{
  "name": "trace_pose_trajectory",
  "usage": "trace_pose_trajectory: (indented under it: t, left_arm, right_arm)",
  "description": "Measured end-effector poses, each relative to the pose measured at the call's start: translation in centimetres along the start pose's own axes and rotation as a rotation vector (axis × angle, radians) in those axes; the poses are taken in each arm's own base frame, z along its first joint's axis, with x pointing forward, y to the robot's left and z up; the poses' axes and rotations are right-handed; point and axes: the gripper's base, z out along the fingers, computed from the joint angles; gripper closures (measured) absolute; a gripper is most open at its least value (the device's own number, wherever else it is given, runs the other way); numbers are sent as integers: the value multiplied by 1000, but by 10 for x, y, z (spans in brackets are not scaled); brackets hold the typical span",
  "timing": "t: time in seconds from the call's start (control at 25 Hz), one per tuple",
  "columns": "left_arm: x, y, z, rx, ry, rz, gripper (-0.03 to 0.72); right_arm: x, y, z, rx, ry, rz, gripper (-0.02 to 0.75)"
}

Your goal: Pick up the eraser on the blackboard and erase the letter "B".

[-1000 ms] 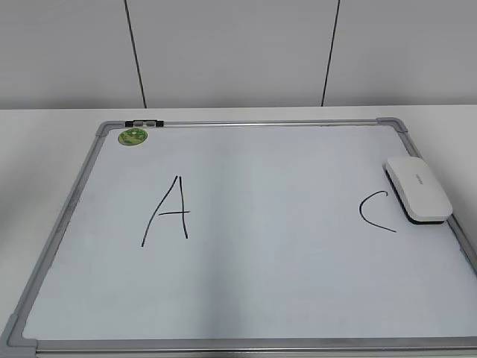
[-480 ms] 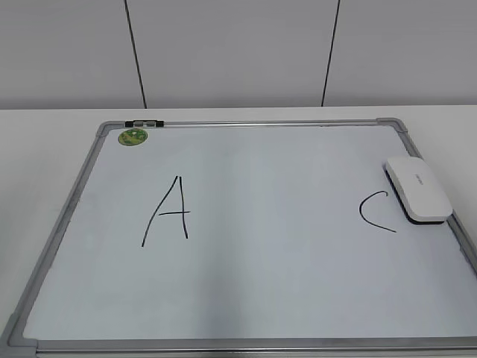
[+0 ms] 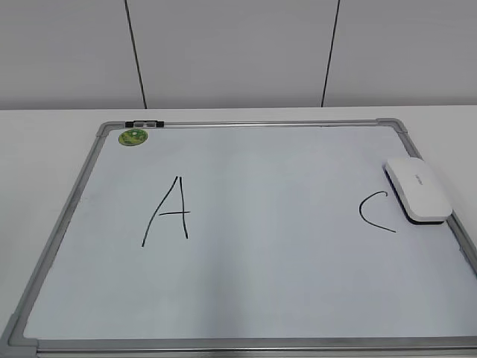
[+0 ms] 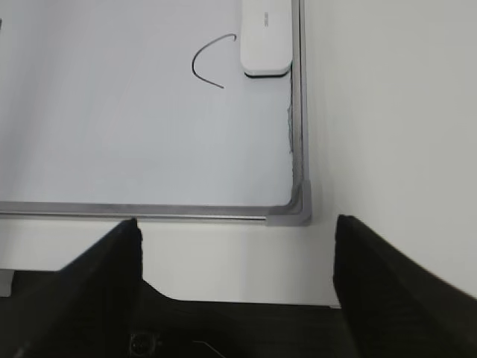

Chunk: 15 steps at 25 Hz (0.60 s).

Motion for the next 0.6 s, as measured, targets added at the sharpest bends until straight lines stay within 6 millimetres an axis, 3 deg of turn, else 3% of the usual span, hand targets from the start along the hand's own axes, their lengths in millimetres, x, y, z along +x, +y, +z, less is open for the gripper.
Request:
trace_pose_trajectory:
  t: [0.2,0.36,0.6]
  left_arm:
    - [24,4,21,-23,51,-3,236]
    - [23,7,25,-51,11,6,236]
    - [22,14,32,-113,-32,33,236]
  right_arm:
    - [28,-6,26,41,96,-8,145]
    - [47,-9,46,57,186,-10,145]
    - [47,-12,55,88,151,-25,146]
